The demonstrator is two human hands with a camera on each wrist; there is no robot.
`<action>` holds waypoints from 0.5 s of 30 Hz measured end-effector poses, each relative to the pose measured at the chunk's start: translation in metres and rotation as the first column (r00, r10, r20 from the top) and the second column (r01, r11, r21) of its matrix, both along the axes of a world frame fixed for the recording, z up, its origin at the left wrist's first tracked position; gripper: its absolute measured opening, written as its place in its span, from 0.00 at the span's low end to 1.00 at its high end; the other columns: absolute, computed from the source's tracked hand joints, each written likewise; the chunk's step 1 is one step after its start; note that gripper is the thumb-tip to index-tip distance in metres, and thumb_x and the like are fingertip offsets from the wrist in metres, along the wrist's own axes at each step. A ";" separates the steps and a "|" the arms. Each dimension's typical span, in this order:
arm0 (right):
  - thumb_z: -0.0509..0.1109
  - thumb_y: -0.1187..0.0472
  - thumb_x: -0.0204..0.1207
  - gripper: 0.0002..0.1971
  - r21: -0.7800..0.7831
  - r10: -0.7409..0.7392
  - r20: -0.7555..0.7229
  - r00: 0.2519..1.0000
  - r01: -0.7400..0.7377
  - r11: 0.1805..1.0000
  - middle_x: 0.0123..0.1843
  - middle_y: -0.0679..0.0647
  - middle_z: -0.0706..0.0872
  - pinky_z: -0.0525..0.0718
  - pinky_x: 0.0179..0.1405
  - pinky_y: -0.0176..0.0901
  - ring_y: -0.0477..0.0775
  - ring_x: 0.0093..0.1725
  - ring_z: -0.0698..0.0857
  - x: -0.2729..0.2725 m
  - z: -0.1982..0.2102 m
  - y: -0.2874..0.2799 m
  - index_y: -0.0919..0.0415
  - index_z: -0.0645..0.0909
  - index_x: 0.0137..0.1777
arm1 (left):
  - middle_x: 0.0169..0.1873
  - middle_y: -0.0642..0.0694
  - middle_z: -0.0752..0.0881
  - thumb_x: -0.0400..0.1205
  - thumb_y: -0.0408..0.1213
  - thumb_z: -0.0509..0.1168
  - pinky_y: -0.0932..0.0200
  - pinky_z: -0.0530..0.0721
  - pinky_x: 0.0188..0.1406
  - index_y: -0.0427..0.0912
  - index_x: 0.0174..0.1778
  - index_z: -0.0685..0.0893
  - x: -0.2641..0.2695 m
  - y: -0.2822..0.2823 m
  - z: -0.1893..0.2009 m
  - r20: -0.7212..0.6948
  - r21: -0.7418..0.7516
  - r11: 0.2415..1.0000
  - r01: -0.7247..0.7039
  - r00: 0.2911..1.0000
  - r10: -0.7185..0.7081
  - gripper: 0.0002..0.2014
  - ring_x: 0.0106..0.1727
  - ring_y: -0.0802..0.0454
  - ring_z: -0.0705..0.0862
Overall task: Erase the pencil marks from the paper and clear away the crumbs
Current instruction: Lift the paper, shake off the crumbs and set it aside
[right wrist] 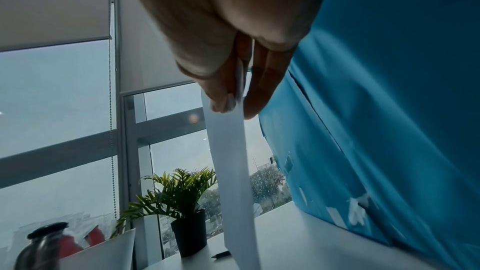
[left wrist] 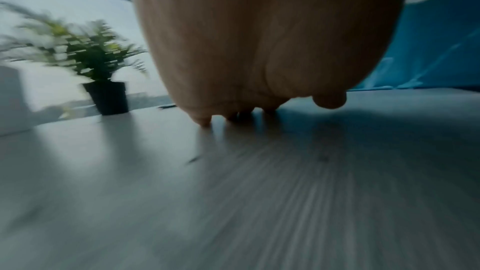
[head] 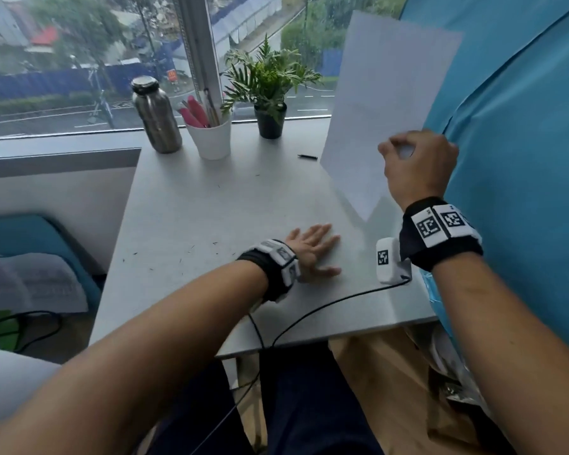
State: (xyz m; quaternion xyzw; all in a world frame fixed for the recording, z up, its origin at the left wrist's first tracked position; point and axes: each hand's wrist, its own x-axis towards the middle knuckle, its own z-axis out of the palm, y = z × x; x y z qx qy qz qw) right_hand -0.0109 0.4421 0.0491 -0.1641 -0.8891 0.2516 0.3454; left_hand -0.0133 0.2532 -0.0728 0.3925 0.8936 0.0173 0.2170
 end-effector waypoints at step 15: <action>0.73 0.48 0.72 0.12 0.000 0.028 -0.013 1.000 -0.028 1.000 0.53 0.50 0.91 0.78 0.57 0.46 0.61 0.56 0.85 -0.007 0.019 -0.006 0.54 0.90 0.50 | 0.86 0.47 0.40 0.83 0.67 0.51 0.43 0.40 0.84 0.46 0.87 0.42 -0.003 0.015 0.012 -0.033 0.004 1.000 0.014 0.999 -0.014 0.44 0.86 0.48 0.41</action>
